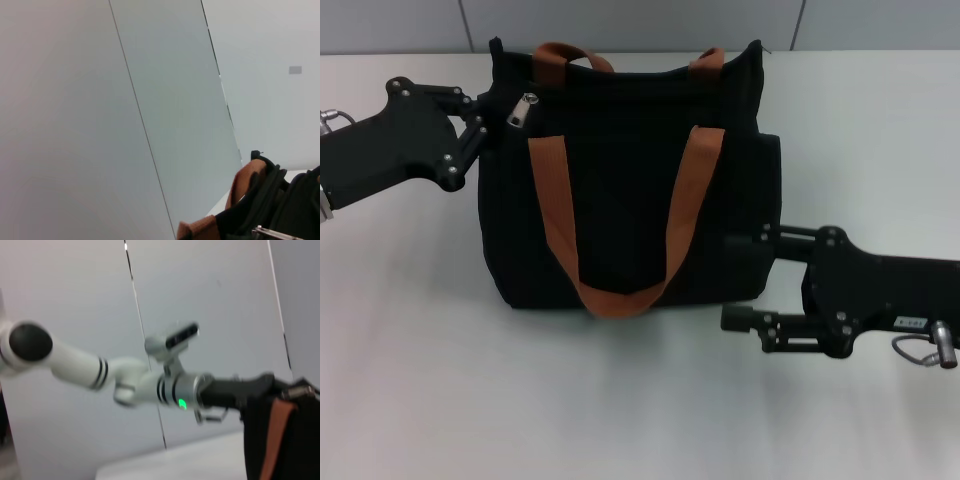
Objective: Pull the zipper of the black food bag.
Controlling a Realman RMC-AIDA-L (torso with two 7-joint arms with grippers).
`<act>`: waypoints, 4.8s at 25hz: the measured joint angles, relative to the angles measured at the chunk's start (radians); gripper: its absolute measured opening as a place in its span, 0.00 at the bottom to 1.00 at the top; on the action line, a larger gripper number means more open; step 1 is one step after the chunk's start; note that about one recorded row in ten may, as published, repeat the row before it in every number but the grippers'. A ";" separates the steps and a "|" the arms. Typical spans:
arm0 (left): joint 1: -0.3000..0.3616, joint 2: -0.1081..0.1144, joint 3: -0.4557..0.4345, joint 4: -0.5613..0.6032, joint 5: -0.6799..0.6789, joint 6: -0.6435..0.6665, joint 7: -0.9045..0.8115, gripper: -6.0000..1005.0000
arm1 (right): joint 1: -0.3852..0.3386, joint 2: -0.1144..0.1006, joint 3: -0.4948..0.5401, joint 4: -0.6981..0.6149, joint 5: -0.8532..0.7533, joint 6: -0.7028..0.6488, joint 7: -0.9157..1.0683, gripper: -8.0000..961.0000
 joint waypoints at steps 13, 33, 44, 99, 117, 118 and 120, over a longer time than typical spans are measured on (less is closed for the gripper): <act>0.009 -0.009 0.000 0.000 -0.014 0.016 0.019 0.03 | 0.106 -0.005 0.000 -0.010 0.155 -0.044 0.391 0.77; 0.007 -0.009 0.008 -0.008 -0.017 0.010 0.018 0.03 | 0.399 -0.023 -0.075 -0.143 0.028 0.279 1.022 0.76; 0.000 -0.009 0.009 -0.008 -0.017 0.009 0.013 0.04 | 0.457 -0.022 -0.116 -0.139 -0.005 0.320 1.113 0.76; -0.011 -0.009 0.003 -0.002 -0.018 0.049 -0.003 0.04 | 0.540 -0.002 -0.295 -0.124 -0.036 0.463 1.306 0.76; -0.031 0.006 0.003 0.006 -0.030 0.084 -0.052 0.04 | 0.494 -0.007 -0.300 -0.185 -0.039 0.439 1.306 0.71; -0.032 0.006 0.003 0.007 -0.030 0.084 -0.053 0.04 | 0.494 -0.006 -0.300 -0.185 -0.039 0.439 1.302 0.71; -0.032 0.007 0.004 0.011 -0.030 0.086 -0.055 0.04 | 0.494 -0.006 -0.300 -0.185 -0.039 0.439 1.301 0.70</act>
